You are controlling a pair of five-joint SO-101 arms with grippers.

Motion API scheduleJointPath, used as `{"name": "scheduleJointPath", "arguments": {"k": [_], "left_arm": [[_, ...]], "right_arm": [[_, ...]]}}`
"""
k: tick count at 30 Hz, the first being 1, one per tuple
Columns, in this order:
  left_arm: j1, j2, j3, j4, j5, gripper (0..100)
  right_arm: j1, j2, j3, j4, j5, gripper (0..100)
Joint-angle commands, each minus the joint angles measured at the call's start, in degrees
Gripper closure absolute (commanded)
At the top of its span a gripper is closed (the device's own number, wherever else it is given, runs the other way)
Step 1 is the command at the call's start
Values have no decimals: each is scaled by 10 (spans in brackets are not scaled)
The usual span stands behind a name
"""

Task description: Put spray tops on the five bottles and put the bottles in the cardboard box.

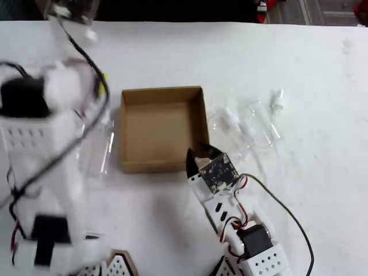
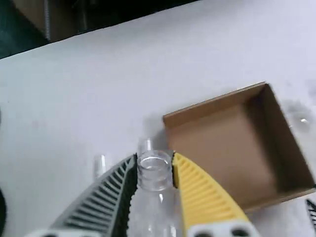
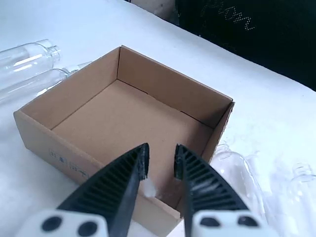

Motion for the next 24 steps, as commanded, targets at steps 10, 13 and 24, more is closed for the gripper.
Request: {"name": "scheduleJointPath", "arguments": {"k": [10, 13, 24], "left_arm": [[53, -251, 591, -622, 236, 977], [57, -273, 709, -764, 236, 976], [81, -252, 995, -1227, 114, 976]], "right_arm": [[156, -2, 2, -80, -98, 929], [215, -2, 3, -109, -168, 929], [220, -2, 4, -109, -186, 929]]}}
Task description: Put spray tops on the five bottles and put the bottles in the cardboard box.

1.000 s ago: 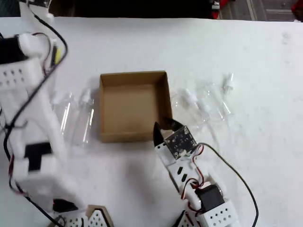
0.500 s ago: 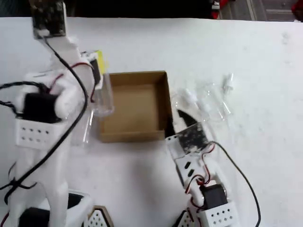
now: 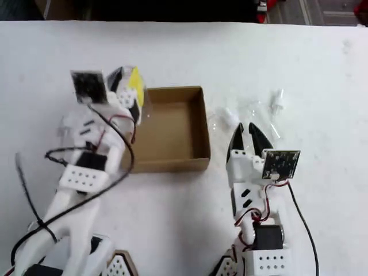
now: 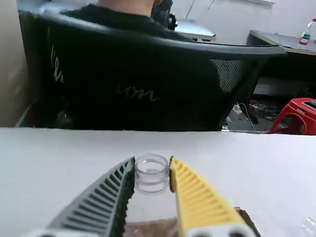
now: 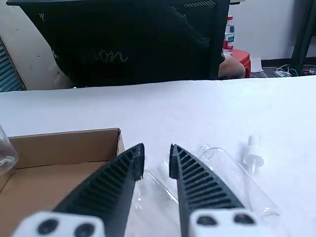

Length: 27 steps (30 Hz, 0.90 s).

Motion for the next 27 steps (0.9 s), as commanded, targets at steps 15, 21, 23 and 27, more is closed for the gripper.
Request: {"name": "scheduleJointPath", "arguments": {"k": [15, 21, 23, 27], "left_arm": [[10, 263, 16, -346, -64, 976], [-1, 312, 15, -411, -64, 976], [-7, 329, 13, -432, -65, 976], [-19, 371, -21, -443, -65, 976]], "right_arm": [[-6, -1, 4, -10, -2, 929], [-6, -1, 4, -10, -2, 929], [-6, -1, 4, -10, -2, 929], [-6, -1, 4, -10, -2, 929]]}}
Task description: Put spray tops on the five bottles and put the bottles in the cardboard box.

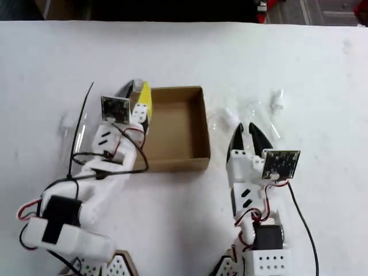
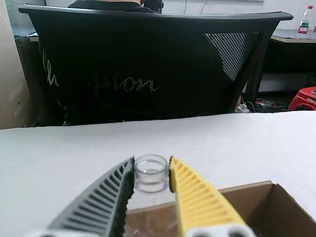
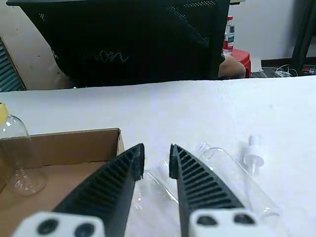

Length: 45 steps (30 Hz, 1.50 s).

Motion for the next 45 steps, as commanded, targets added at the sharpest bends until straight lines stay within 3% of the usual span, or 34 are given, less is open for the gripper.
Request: {"name": "scheduleJointPath", "arguments": {"k": [1, 5, 10, 15, 36, 45], "left_arm": [[-28, 32, -67, -25, -7, 976], [-31, 45, -64, -26, -7, 976], [-31, 46, -32, -90, -9, 973], [-31, 51, -28, -94, -74, 972], [-31, 50, -21, -94, -37, 969], [-31, 46, -25, -48, -34, 781]], "right_arm": [[-6, -1, 4, -10, -2, 929], [-6, -1, 4, -10, -2, 928], [-6, -1, 4, -10, -2, 928], [-6, -1, 4, -10, -2, 928], [-6, -1, 4, -10, -2, 928], [-6, -1, 4, -10, -2, 928]]}}
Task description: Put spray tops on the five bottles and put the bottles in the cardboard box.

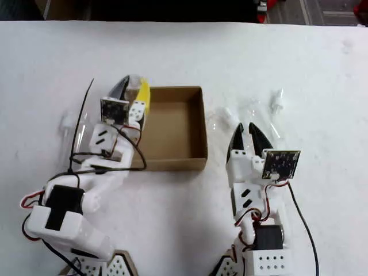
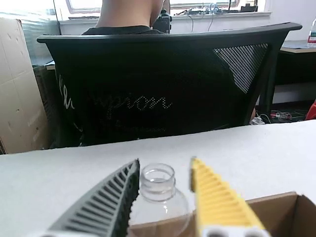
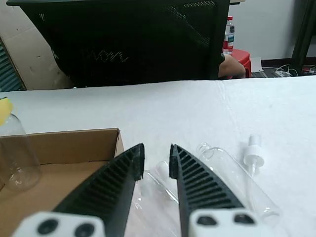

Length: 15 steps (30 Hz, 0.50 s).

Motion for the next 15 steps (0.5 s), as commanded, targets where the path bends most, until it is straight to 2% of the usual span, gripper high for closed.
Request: {"name": "scheduleJointPath", "arguments": {"k": [1, 7, 11, 15], "left_arm": [[-11, -6, -8, 24, 10, 784], [-11, -9, -8, 24, 11, 789], [-11, -59, -3, 33, 11, 789], [-11, -135, -2, 123, 20, 788]], "right_arm": [[-6, -1, 4, -10, -2, 928], [-6, -1, 4, -10, -2, 928], [-6, -1, 4, -10, -2, 928], [-6, -1, 4, -10, -2, 928]]}}
